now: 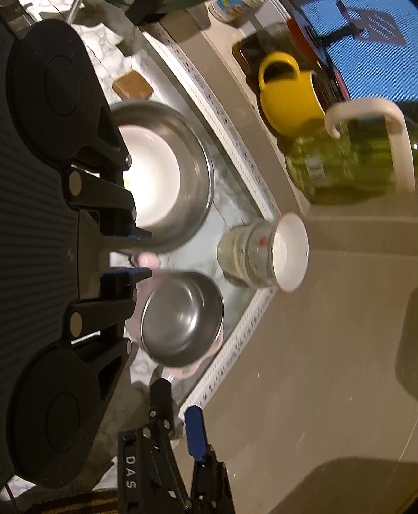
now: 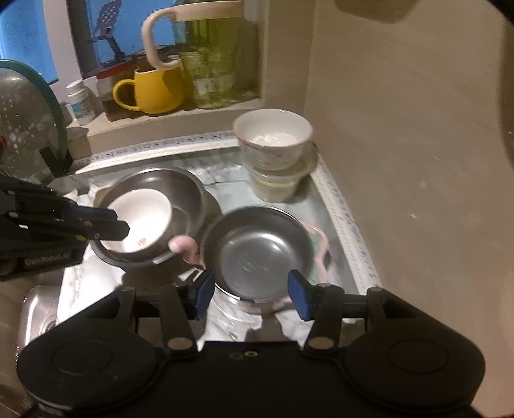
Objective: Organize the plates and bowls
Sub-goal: 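Lower the bowl into the steel basin and open both grippers, then move both grippers to the pink-handled steel pot and grasp its rim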
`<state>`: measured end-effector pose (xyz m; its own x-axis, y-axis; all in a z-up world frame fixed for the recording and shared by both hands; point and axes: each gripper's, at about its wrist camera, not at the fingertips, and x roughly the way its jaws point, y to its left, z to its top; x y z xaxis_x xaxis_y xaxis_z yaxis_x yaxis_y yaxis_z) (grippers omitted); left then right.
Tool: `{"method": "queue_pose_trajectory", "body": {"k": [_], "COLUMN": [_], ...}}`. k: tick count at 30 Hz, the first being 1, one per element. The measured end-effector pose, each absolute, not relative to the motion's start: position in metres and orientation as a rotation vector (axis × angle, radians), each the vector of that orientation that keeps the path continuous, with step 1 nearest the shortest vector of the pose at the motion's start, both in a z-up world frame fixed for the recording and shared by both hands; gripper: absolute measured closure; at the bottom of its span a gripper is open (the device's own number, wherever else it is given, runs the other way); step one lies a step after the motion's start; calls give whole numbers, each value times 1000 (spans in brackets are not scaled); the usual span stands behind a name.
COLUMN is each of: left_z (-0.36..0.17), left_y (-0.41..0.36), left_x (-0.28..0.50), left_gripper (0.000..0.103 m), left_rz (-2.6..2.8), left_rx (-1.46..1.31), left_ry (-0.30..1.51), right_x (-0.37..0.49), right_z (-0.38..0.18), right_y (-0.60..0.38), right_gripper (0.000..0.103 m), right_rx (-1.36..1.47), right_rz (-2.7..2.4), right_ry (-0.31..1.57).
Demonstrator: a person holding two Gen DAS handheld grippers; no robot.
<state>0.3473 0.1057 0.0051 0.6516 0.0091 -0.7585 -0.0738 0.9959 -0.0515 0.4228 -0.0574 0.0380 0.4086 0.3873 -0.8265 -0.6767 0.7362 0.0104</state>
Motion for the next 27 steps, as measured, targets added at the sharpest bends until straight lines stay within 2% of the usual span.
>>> {"method": "queue_pose_trajectory", "body": {"k": [1,3,5,8,9,11,13,14,18,27], "left_z": [5,6,6,7,7,8,9,8,1,-33], "left_y": [103,97,92,88,87,85,82,80,76,85], "left_x": [347,347,350,356,359,364,372,379,407,456], "left_gripper": [72,54,46,43,38,30,29,27,26,26], "left_rz": [42,26,16,-3,-8,-13,-14,-20,-28,-43], "left_rx": [-78,-68,-55,-56,-61,-63,-47,-39,-45,-75], "left_ry": [857,842,832,819,818,804,783,781,804,898], "right_x": [422,421,420,420,421,422,423,424,435,459], "right_z": [37,35,32,28,26,22,18,16,6,-15], "right_y": [-62,-68,-75,-82,-84,-89,-92,-93,-96,-93], "right_gripper": [52,52,51,50,49,37,24,22,20,22], "right_rx": [-348,-338,-327,-310,-305,-286,-267,-257,-196,-68], "right_rz": [679,664,651,638,633,621,609,602,561,472], "right_ry": [934,939,946,959,962,969,970,970,1002,1041]}}
